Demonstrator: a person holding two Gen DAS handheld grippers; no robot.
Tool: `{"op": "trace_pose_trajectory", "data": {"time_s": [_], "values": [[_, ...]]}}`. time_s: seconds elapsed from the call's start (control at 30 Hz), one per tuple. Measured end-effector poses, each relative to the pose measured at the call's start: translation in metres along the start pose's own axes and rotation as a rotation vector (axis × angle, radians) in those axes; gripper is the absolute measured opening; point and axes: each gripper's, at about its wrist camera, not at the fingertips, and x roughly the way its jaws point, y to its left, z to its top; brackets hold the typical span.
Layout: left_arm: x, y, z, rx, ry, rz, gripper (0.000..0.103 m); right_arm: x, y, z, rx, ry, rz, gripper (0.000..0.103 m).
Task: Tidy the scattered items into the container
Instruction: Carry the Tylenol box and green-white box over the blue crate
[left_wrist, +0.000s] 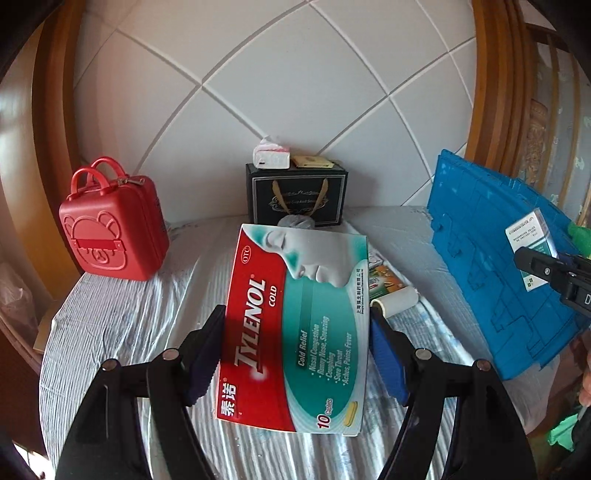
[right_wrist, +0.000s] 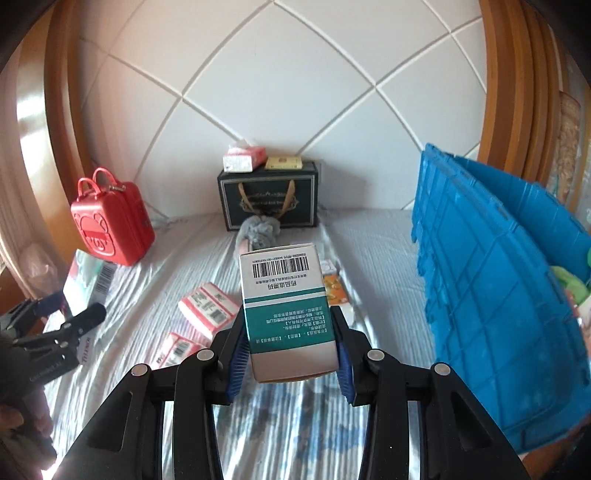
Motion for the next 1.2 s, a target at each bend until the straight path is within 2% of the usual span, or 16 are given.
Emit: {"op": "trace_pose_trajectory", "data": {"time_s": [0.13,0.23,0.43,0.53,0.6,0.7,0.8,0.9,1.07,1.2], "values": [[-0.018,-0.055,0.022,0.049,-0.07,-0.043,0.073,-0.039,-0.03,0.017,0.013,-0.079,-0.011,0.039],[-0.024,-0.104,0.037,0.073,-0.114,-0.081,0.073,-0.07,-0.067,0.025,0.024,-0.126,-0.023,0.039],[-0.038,-0.23,0.079,0.096,-0.198,-0.189,0.073,-0.14,-0.172,0.035,0.015,-0.204,-0.094,0.039],[-0.04,-0.3,0.098,0.119,-0.218,-0.224,0.073,-0.153,-0.235,0.037,0.01,-0.212,-0.146,0.039],[-0.032,-0.344,0.106,0.137,-0.188,-0.246,0.073,-0.155,-0.273,0.037,0.006,-0.194,-0.179,0.039],[-0.011,-0.394,0.107,0.147,-0.089,-0.281,0.073,-0.151,-0.318,0.035,0.01,-0.154,-0.195,0.039],[0.009,-0.432,0.099,0.159,0.007,-0.304,0.073,-0.143,-0.35,0.027,0.036,-0.124,-0.188,0.039],[0.033,-0.463,0.086,0.206,0.079,-0.294,0.073,-0.135,-0.378,0.01,0.085,-0.101,-0.175,0.039],[0.062,-0.492,0.071,0.258,0.176,-0.245,0.073,-0.13,-0.405,-0.014,0.118,-0.048,-0.176,0.039],[0.055,-0.492,0.071,0.273,0.159,-0.186,0.079,-0.12,-0.409,-0.02,0.12,-0.024,-0.157,0.039]]}}
